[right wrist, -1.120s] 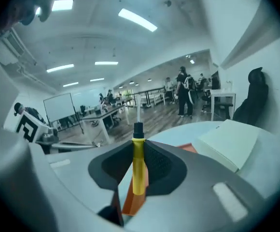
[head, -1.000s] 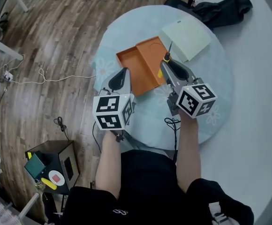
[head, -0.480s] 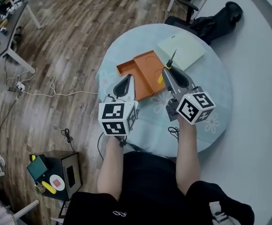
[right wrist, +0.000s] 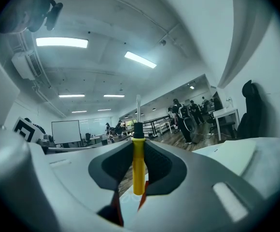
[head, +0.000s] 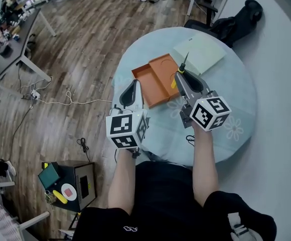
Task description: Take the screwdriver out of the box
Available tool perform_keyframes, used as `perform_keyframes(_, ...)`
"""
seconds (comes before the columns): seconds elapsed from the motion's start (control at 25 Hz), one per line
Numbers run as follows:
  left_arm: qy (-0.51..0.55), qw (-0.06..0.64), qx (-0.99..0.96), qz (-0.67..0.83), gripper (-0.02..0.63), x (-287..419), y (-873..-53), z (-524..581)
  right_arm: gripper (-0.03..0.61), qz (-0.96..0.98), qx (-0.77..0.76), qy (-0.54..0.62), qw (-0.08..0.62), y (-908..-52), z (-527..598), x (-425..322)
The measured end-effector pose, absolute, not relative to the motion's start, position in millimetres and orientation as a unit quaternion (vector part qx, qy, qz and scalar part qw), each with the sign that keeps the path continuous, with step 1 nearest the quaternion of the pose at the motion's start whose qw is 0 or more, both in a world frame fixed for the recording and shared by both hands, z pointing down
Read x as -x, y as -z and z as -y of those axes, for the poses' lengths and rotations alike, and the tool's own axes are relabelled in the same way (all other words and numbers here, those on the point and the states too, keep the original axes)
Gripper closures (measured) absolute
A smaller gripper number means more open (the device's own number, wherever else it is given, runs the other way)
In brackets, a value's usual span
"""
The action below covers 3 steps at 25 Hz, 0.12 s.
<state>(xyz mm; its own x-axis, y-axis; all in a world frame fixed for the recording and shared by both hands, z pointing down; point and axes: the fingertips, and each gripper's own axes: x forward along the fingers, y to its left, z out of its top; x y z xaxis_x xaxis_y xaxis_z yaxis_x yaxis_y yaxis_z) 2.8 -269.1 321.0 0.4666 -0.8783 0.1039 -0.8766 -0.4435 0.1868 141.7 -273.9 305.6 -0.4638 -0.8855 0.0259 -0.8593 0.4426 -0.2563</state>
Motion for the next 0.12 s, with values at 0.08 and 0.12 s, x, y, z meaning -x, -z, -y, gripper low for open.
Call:
perform_keyframes(0.08, 0.007, 0.105, -0.847, 0.521, 0.612, -1.7, -321.1, 263.9, 0.492, -0.849, 0.513, 0.117, 0.055, -307.7, 270.4, -141.9)
perform_keyframes(0.12, 0.009, 0.104, -0.846, 0.523, 0.612, -1.0, -321.1, 261.3, 0.492, -0.85, 0.512, 0.116, 0.054, -308.5, 268.6, -141.9)
